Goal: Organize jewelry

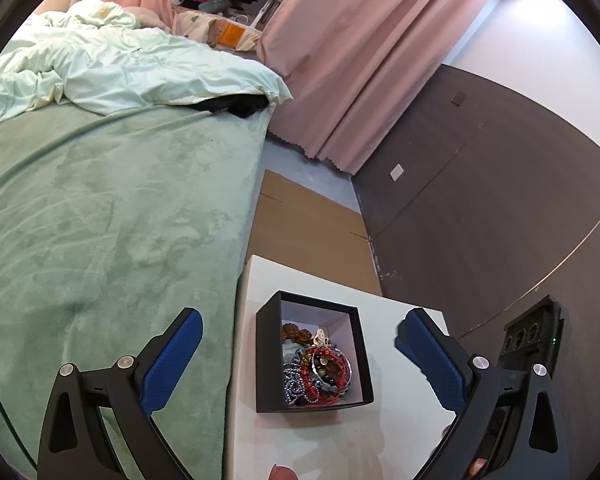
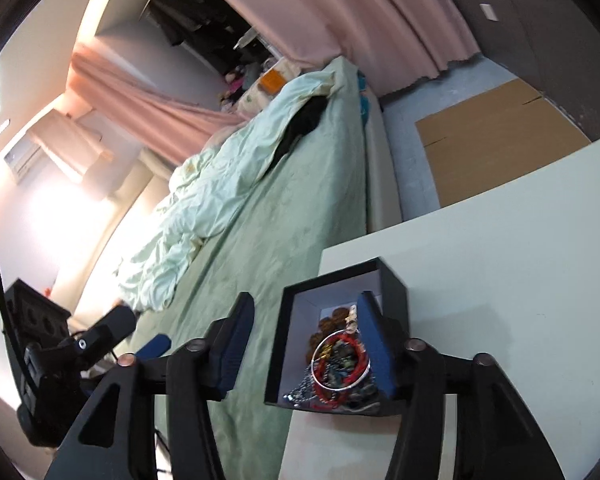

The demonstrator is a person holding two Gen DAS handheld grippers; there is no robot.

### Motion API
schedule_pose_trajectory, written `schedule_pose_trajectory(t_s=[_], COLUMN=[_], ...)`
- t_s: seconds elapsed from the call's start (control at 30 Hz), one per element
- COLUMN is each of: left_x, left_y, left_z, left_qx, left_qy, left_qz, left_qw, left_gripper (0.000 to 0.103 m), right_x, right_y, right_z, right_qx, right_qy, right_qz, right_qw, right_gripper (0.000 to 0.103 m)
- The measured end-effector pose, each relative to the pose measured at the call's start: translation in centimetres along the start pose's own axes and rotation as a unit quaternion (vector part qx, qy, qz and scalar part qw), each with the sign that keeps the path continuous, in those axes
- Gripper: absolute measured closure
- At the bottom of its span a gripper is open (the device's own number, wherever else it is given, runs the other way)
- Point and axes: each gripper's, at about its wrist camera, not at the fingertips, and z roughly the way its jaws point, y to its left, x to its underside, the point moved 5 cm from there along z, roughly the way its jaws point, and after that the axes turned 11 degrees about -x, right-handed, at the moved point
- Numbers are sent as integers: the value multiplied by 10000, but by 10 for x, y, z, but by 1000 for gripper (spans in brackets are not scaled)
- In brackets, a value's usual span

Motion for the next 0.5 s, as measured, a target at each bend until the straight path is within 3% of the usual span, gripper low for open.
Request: schedule_pose_trajectory(t_s=[0.5], left_x=[14], left_y=[-26], left_z=[-4], left_qx=[14], left_qy=[35], left_qz=[339], left_qw=[9994], left_gripper=[2], right_x=[2], right_y=[-5], right_z=[-52], right_qx=[657], right_qy=[-153], right_qz=[-30], right_qw=[9977], right_gripper=[48])
